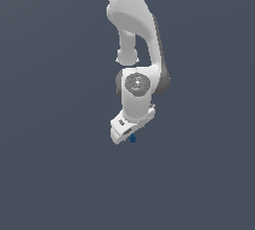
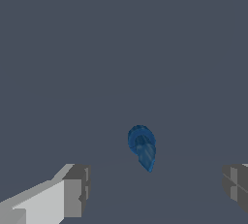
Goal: Pick up the object and move it to a goal position.
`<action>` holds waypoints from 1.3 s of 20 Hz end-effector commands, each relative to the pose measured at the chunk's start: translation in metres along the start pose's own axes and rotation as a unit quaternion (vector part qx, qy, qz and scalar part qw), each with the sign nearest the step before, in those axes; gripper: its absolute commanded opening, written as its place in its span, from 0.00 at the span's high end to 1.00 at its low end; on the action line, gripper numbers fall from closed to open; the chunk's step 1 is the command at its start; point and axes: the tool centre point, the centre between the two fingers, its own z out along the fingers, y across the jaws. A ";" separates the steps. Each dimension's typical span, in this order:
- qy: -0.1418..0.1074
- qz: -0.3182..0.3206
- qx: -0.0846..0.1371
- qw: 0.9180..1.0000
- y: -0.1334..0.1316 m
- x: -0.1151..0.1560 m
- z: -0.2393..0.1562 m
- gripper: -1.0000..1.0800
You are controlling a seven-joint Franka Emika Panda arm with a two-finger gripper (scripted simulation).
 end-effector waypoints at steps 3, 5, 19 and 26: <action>0.000 -0.001 0.000 1.000 -0.001 -0.001 0.021 0.04; 0.000 -0.002 0.000 1.000 -0.001 -0.001 0.032 0.04; 0.000 -0.002 0.000 1.000 0.000 0.000 0.045 1.00; 0.000 -0.002 0.000 1.000 0.002 -0.002 0.042 1.00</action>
